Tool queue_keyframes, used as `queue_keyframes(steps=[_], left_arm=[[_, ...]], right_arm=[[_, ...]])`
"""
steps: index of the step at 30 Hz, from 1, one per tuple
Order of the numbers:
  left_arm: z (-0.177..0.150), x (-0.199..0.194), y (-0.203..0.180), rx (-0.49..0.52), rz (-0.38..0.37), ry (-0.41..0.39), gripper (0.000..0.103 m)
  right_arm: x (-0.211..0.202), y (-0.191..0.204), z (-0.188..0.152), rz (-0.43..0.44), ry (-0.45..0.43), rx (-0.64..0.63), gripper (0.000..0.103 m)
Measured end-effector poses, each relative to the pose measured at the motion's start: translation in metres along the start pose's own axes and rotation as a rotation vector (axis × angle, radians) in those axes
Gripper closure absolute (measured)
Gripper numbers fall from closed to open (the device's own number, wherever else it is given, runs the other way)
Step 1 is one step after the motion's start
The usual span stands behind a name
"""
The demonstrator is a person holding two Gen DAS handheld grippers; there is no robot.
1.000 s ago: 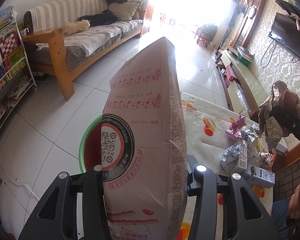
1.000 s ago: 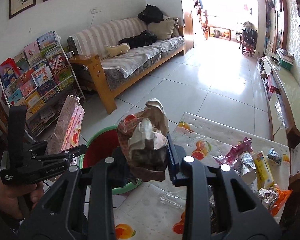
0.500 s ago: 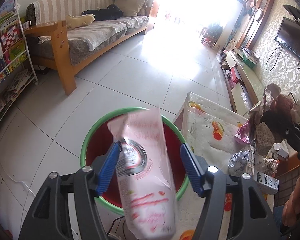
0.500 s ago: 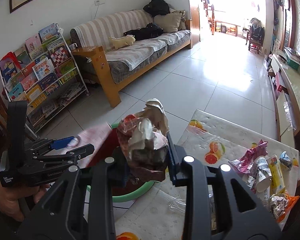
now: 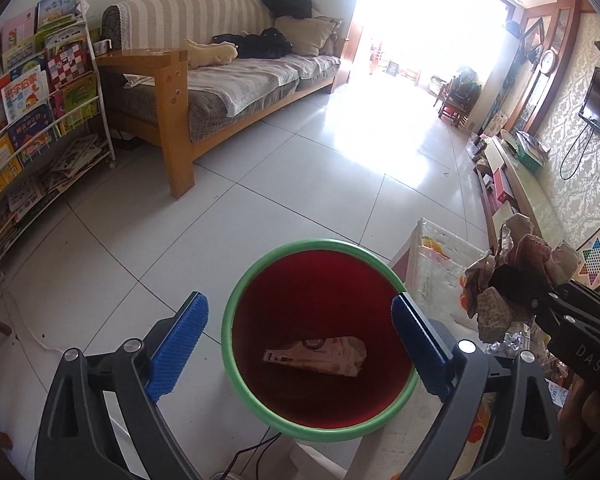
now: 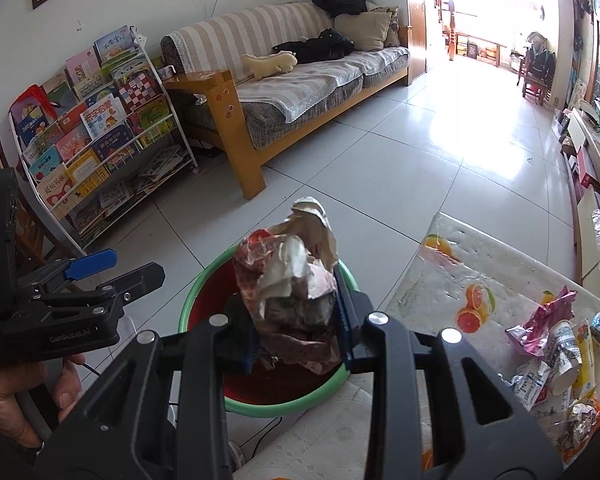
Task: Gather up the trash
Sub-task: 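Carry both items to the red bucket and open the left tool over it, then open the right tool over the red bucket to drop the crumpled paper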
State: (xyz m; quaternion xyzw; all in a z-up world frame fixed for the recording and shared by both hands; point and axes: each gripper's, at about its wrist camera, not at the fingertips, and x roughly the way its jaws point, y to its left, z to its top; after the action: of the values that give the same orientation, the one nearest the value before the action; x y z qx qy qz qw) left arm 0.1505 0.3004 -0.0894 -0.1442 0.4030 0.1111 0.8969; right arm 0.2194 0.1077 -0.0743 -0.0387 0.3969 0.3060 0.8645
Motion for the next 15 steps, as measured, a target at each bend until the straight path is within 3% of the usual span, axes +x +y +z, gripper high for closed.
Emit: queue_keyframes(steps=[6, 7, 8, 10, 15], left_arm=[[-0.008, -0.003, 0.026, -0.068, 0.017, -0.012, 0.01], [-0.009, -0.003, 0.03, -0.077, 0.021, -0.012, 0.01], [-0.01, -0.003, 0.032, -0.085, 0.026, -0.011, 0.01], [-0.012, -0.003, 0.039, -0.096, 0.033, -0.01, 0.01], [-0.011, -0.007, 0.05, -0.108, 0.046, -0.016, 0.009]], right_arm=[[0.028, 0.02, -0.004, 0.027, 0.068, -0.053, 0.069], [0.03, 0.023, -0.004, 0.025, 0.074, -0.061, 0.06], [0.032, 0.025, -0.004, 0.017, 0.075, -0.067, 0.042], [0.034, 0.03, -0.003, 0.005, 0.071, -0.08, 0.024], [0.035, 0.038, -0.001, -0.012, 0.069, -0.095, 0.013]])
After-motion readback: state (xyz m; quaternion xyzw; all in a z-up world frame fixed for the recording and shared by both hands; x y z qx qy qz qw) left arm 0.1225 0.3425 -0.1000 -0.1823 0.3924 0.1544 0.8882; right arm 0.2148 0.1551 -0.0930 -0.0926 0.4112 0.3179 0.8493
